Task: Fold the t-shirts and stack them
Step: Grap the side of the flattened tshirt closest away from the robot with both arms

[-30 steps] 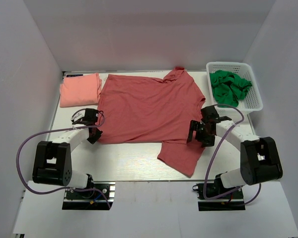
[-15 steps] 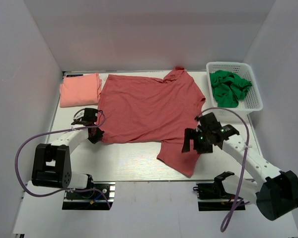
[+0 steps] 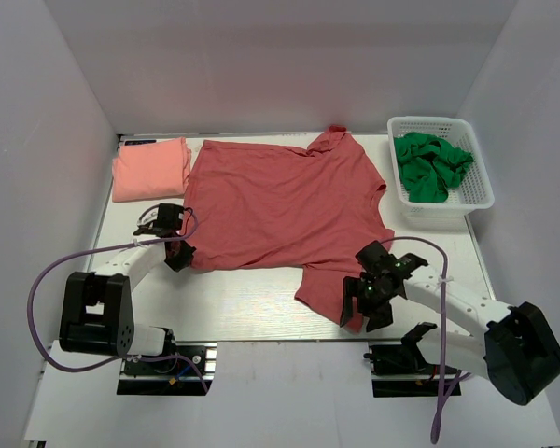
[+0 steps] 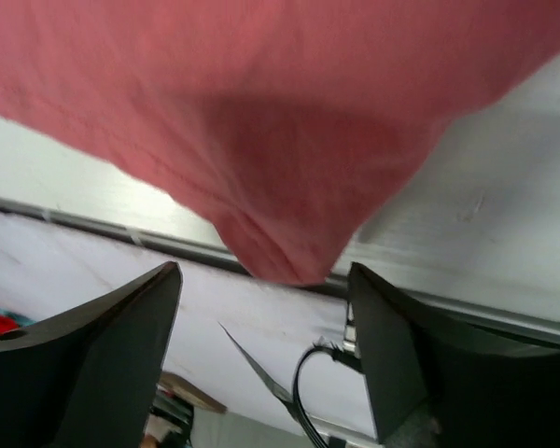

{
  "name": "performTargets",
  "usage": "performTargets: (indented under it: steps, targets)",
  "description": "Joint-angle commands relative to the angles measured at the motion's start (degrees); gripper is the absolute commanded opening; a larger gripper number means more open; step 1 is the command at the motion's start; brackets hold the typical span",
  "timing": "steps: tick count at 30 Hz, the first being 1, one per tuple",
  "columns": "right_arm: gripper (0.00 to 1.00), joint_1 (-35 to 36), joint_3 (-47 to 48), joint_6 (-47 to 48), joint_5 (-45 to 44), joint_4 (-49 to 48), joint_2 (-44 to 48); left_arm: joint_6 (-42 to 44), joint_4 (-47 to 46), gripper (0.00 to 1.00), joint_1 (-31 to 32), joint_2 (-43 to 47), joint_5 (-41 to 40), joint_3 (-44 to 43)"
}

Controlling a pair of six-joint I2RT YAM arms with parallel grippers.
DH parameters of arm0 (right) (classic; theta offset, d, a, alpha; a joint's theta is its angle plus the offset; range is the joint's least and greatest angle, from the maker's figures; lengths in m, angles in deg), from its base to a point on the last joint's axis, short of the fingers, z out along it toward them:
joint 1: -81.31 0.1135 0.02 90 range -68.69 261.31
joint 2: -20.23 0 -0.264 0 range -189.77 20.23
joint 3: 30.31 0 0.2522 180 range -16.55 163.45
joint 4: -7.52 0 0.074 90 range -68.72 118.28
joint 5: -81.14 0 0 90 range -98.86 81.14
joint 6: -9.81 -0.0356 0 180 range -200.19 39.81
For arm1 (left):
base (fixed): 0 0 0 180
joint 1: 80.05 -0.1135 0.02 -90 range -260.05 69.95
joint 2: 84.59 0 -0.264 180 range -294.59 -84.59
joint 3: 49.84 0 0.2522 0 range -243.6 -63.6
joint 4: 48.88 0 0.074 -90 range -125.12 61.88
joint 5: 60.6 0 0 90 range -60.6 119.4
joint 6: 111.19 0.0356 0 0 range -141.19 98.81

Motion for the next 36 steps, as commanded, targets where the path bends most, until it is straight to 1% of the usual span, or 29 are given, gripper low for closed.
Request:
performTargets:
  steps: [1, 4, 5, 6, 7, 8, 9, 11, 12, 13, 14, 15, 16, 18, 20, 21, 22, 25, 26, 27, 28, 30, 31, 34, 36]
  targets:
    - [0.76, 0.3, 0.4, -3.6, -2.6, -5.5, -1.1, 0.2, 0.4, 0.00, 0.2, 2.4, 0.5, 0.1]
    - [0.69, 0.1, -1.2, -4.3, -4.0, -7.3, -3.2, 0.2, 1.6, 0.00, 0.2, 2.9, 0.5, -0.4]
    - [0.63, 0.0, -1.3, -4.5, -4.6, -7.3, -3.9, 0.2, 2.2, 0.00, 0.2, 2.9, 0.0, -0.4]
    - [0.42, 0.1, -1.2, -4.6, -4.4, -7.2, -4.3, 0.2, 2.2, 0.00, 0.2, 2.4, 0.0, -0.4]
    - [0.28, 0.2, -0.9, -4.7, -4.7, -6.8, -4.6, 0.2, 2.8, 0.00, 0.2, 2.4, 0.0, -0.9]
    - [0.18, 0.1, -0.8, -5.1, -5.2, -6.3, -4.3, 0.2, 2.8, 0.00, 0.2, 2.4, 0.0, -0.9]
    - [0.00, 0.1, -0.4, -5.4, -6.1, -4.8, -4.2, 0.2, 2.8, 0.00, 0.2, 1.9, 0.0, -0.9]
    - [0.00, -0.2, 0.9, -5.9, -7.6, 0.6, -2.8, 0.2, 4.7, 0.00, 0.2, 1.9, 1.2, -2.2]
    - [0.00, -0.2, 1.7, -5.4, -6.5, 1.8, -2.4, 0.2, 5.9, 0.00, -0.3, 1.2, 1.2, -3.0]
    - [0.00, -0.3, 2.4, -6.9, -4.3, 4.9, -1.6, -0.4, 7.6, 0.00, -0.3, 1.2, 0.7, -4.8]
    - [0.00, -0.3, 2.8, -6.8, -3.2, 7.7, -1.1, -0.4, 10.8, 0.00, -0.3, 0.4, 0.2, -5.6]
    - [0.00, -0.3, 2.8, -7.2, -2.1, 9.3, -0.8, -1.0, 12.2, 0.00, 0.2, -0.2, -1.0, -5.6]
    - [0.00, -0.1, 2.7, -7.9, 1.3, 11.8, -0.2, -1.0, 13.2, 0.00, 0.2, -0.2, -1.0, -5.6]
    - [0.00, -0.3, 0.9, -9.6, 5.1, 13.5, 3.2, -1.0, 14.6, 0.00, 0.2, -0.2, -1.0, -5.6]
    - [0.00, -0.3, -0.5, -12.1, 6.6, 16.9, 5.4, -1.5, 15.4, 0.00, -0.3, -0.2, -1.0, -3.9]
    - [0.00, -0.4, -1.4, -12.4, 6.6, 17.7, 8.3, -1.5, 16.0, 0.00, -0.3, -0.2, -0.4, -3.1]
    - [0.00, -0.3, -1.9, -12.8, 6.6, 19.1, 9.3, -1.5, 16.0, 0.00, -0.3, 0.5, 0.3, -3.1]
    - [0.00, -0.3, -3.3, -13.3, 8.1, 17.7, 10.3, -1.5, 14.5, 0.00, -0.3, 0.5, 1.3, -1.6]
    - [0.00, -0.5, -3.0, -12.2, 8.5, 14.9, 9.6, -0.9, 14.5, 0.00, 0.2, 0.5, 2.1, -1.6]
    - [0.00, -0.3, -2.4, -11.7, 8.1, 14.3, 8.7, -0.4, 14.5, 0.00, 0.7, 0.5, 2.1, -2.4]
    - [0.00, -0.4, 1.0, -10.0, 6.5, 13.9, 5.5, -0.4, 14.5, 0.00, 0.7, 0.5, 2.6, -3.1]
    - [0.00, -0.3, 4.5, -6.7, 3.4, 12.9, 2.6, 1.7, 14.0, 0.00, 0.7, 0.0, 3.2, -5.3]
    - [0.00, -0.5, 10.1, -4.5, 1.5, 13.1, -1.9, 1.7, 14.0, 0.00, 0.7, 0.0, 3.9, -6.3]
    - [0.00, -1.2, 18.9, -1.7, -0.5, 12.8, -7.0, 3.1, 14.0, 0.00, 0.7, 0.0, 4.5, -10.1]
    - [0.00, -2.6, 22.6, -1.2, -1.0, 11.5, -8.1, 4.4, 14.0, 0.00, 0.7, 0.0, 4.5, -13.0]
